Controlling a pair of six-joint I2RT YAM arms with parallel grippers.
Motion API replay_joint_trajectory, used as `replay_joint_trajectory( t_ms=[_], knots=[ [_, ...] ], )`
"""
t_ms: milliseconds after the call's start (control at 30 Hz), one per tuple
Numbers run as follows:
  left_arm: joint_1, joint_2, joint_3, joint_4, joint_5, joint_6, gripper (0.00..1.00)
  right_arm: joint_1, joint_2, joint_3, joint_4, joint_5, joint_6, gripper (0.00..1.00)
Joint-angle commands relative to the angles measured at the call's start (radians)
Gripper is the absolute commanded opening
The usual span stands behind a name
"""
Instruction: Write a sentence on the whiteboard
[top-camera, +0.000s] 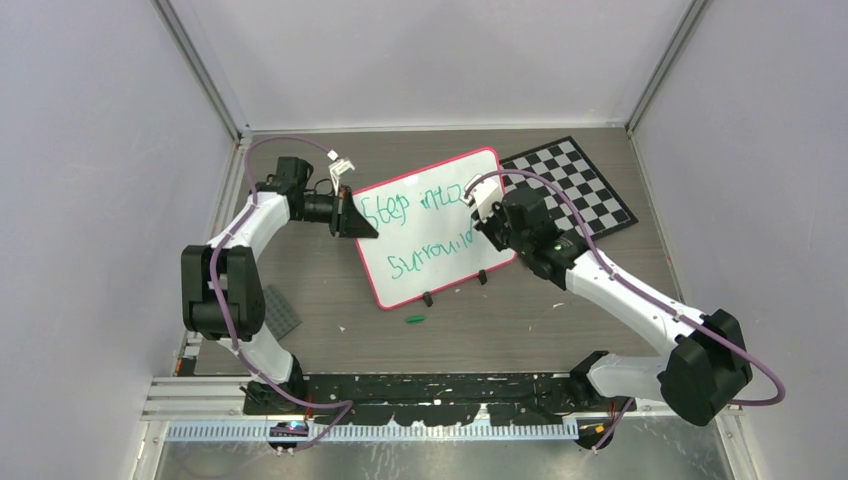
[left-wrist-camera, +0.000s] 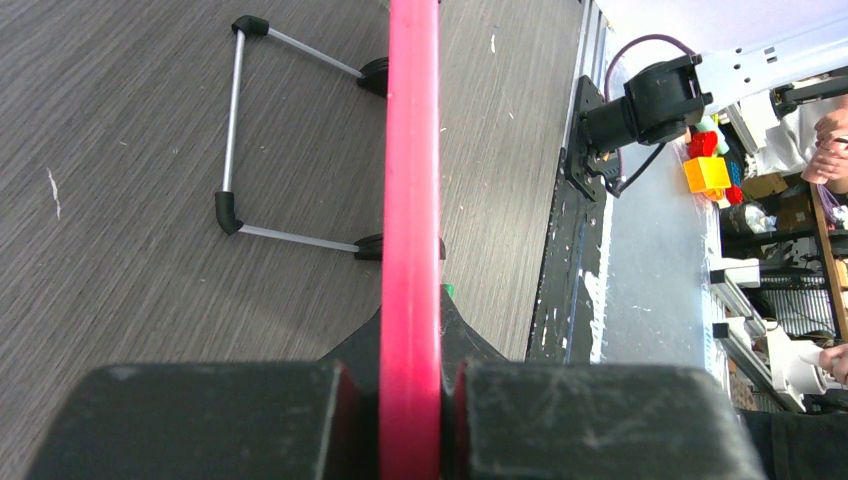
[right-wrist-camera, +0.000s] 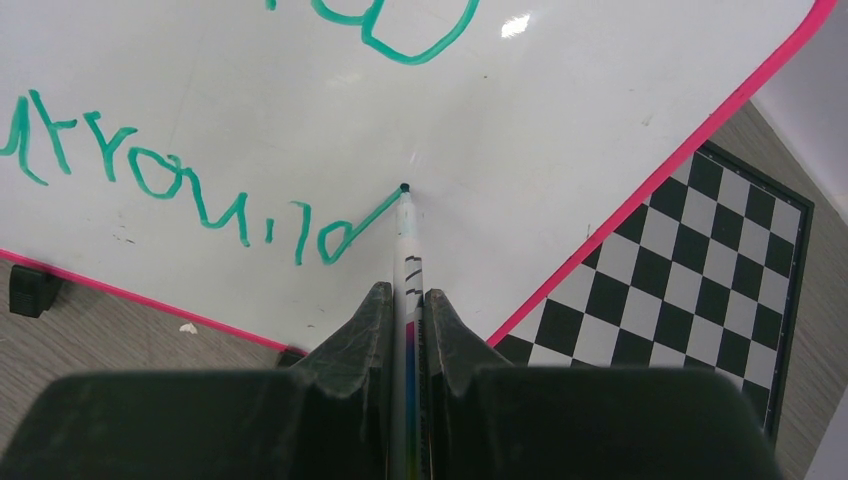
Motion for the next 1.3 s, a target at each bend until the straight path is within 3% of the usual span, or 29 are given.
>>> replay_joint_trajectory(
  t_ms=[0,533,1267],
  knots=[
    [-0.018,0.022,-0.020,-0.144,-0.114,0.034,0.00,-0.006,-0.029,-0.019,0.024,-0.025,0.007,0.00],
    [-0.018,0.035,-0.008,-0.176,-0.115,0.064,0.00,0.007,-0.087,-0.145,-0.010,-0.009,0.006,0.00],
    [-0.018,0.023,-0.011,-0.157,-0.119,0.042,0.00,0.007,-0.187,-0.117,-0.083,0.012,-0.006,0.00]
  ],
)
